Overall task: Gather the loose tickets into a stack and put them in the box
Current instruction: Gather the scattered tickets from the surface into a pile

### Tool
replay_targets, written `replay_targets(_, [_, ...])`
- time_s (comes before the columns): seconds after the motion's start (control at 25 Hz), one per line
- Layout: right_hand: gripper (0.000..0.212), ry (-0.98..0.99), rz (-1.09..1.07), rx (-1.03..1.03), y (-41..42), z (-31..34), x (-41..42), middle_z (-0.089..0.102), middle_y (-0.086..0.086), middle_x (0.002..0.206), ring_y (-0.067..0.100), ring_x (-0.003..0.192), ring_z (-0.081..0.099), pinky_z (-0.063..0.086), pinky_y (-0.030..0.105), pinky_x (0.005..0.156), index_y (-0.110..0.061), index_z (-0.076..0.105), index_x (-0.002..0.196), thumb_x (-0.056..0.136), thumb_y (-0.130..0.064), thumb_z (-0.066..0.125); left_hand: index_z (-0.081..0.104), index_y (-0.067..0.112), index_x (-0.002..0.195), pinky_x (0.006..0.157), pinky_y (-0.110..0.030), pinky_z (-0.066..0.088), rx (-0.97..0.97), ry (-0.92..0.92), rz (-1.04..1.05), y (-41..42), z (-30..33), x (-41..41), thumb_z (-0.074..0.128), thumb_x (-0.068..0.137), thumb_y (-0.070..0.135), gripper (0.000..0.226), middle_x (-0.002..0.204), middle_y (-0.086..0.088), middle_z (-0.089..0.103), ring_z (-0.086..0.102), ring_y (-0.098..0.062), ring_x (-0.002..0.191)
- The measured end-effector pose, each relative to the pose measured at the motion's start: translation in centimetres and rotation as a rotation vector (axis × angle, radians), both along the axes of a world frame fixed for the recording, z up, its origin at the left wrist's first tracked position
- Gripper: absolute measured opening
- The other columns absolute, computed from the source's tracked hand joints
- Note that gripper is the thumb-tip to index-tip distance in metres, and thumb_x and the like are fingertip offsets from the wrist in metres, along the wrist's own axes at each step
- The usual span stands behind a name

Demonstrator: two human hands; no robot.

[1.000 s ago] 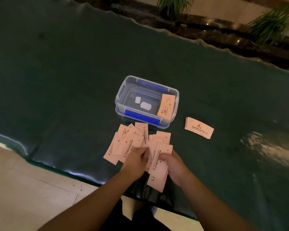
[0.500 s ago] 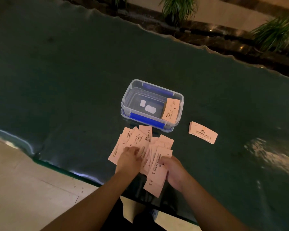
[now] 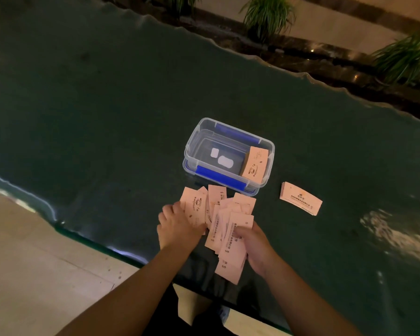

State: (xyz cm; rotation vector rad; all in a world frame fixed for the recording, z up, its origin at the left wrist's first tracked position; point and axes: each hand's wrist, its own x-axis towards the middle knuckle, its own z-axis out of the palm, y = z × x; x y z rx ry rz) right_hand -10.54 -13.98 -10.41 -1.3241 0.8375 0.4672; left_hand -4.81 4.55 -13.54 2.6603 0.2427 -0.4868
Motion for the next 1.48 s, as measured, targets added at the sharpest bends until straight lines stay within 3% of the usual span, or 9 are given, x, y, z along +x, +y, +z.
replay_targets(0.48, [0.051, -0.049, 0.056, -0.018, -1.9, 2.8, 0.8, 0.071, 0.003, 0.132, 0.028, 0.120, 0.069, 0.057, 0.051, 0.095, -0.036, 0.058, 0.134, 0.099, 0.001, 0.054, 0.046, 0.018, 0.141, 0.105, -0.047, 0.051, -0.196, 0.174, 0.015, 0.5, -0.6, 1.3, 0.091, 0.070, 0.022, 0.084, 0.134, -0.007, 0.049, 0.052, -0.027, 0.126])
replay_targets(0.76, [0.048, -0.069, 0.263, -0.082, -2.4, 3.3, 0.6, 0.077, -0.005, 0.121, 0.022, 0.116, 0.072, 0.056, 0.048, 0.093, -0.040, 0.063, 0.124, 0.094, -0.003, 0.059, 0.046, 0.026, 0.119, 0.086, -0.042, 0.058, -0.315, 0.202, -0.029, 1.3, -0.1, 1.1, 0.074, 0.088, 0.016, 0.043, 0.135, -0.010, 0.062, 0.062, -0.031, 0.122])
replay_targets(0.88, [0.046, -0.075, 0.405, -0.160, -2.0, 3.8, 0.9, 0.076, -0.006, 0.122, 0.019, 0.116, 0.071, 0.057, 0.049, 0.096, -0.042, 0.064, 0.122, 0.086, -0.014, 0.065, 0.045, 0.026, 0.130, 0.074, -0.030, 0.051, -0.406, 0.284, -0.182, 1.9, 1.0, 1.9, 0.059, 0.093, 0.021, 0.040, 0.136, -0.005, 0.060, 0.062, -0.020, 0.105])
replay_targets(1.0, [0.051, -0.101, 0.529, -0.225, -1.3, 4.3, 1.9, 0.071, -0.015, 0.121, 0.011, 0.114, 0.068, 0.055, 0.032, 0.080, -0.044, 0.060, 0.125, 0.082, -0.018, 0.070, 0.047, 0.028, 0.138, 0.075, -0.028, 0.043, -0.448, 0.363, -0.331, 2.1, 2.4, 3.1, 0.051, 0.087, 0.037, 0.053, 0.122, 0.011, 0.050, 0.051, -0.011, 0.099])
replay_targets(1.12, [0.066, -0.129, 0.640, -0.323, -0.8, 4.6, 2.9, 0.058, -0.024, 0.118, 0.004, 0.105, 0.061, 0.056, 0.021, 0.066, -0.048, 0.047, 0.134, 0.085, -0.014, 0.074, 0.055, 0.033, 0.129, 0.071, -0.023, 0.045, -0.466, 0.346, -0.405, 2.1, 3.3, 4.3, 0.050, 0.098, 0.033, 0.032, 0.118, 0.014, 0.057, 0.056, -0.010, 0.100])
replay_targets(1.2, [0.068, -0.190, 0.746, -0.461, -0.8, 4.7, 3.2, 0.047, -0.022, 0.126, 0.006, 0.116, 0.055, 0.061, 0.026, 0.082, -0.050, 0.040, 0.131, 0.083, -0.019, 0.076, 0.061, 0.034, 0.117, 0.081, -0.031, 0.053, -0.462, 0.333, -0.427, 2.2, 3.7, 5.2, 0.060, 0.095, 0.030, 0.022, 0.119, 0.007, 0.067, 0.063, -0.011, 0.101])
replay_targets(1.32, [0.076, -0.291, 0.972, -0.648, -1.2, 5.2, 3.4, 0.027, -0.016, 0.159, 0.014, 0.150, 0.024, 0.039, 0.043, 0.119, -0.035, 0.042, 0.150, 0.083, -0.032, 0.077, 0.066, 0.031, 0.127, 0.100, -0.044, 0.054, -0.476, 0.396, -0.505, 2.4, 4.1, 6.0, 0.076, 0.085, 0.020, 0.045, 0.123, 0.004, 0.071, 0.066, -0.018, 0.112])
replay_targets(1.4, [0.079, -0.299, 1.047, -0.684, -1.4, 5.3, 3.5, 0.017, -0.013, 0.171, 0.015, 0.156, 0.015, 0.033, 0.047, 0.122, -0.034, 0.040, 0.154, 0.085, -0.036, 0.077, 0.070, 0.027, 0.127, 0.101, -0.040, 0.053, -0.499, 0.416, -0.548, 2.5, 4.1, 6.1, 0.080, 0.083, 0.010, 0.047, 0.119, 0.012, 0.072, 0.066, -0.016, 0.112])
replay_targets(1.48, [0.076, -0.235, 1.069, -0.667, -1.5, 5.5, 3.4, 0.031, -0.005, 0.161, 0.018, 0.148, 0.034, 0.043, 0.045, 0.118, -0.041, 0.041, 0.150, 0.084, -0.039, 0.078, 0.073, 0.027, 0.124, 0.092, -0.027, 0.053, -0.518, 0.425, -0.580, 2.4, 4.0, 6.0, 0.080, 0.084, 0.005, 0.047, 0.106, 0.025, 0.069, 0.067, -0.004, 0.103])
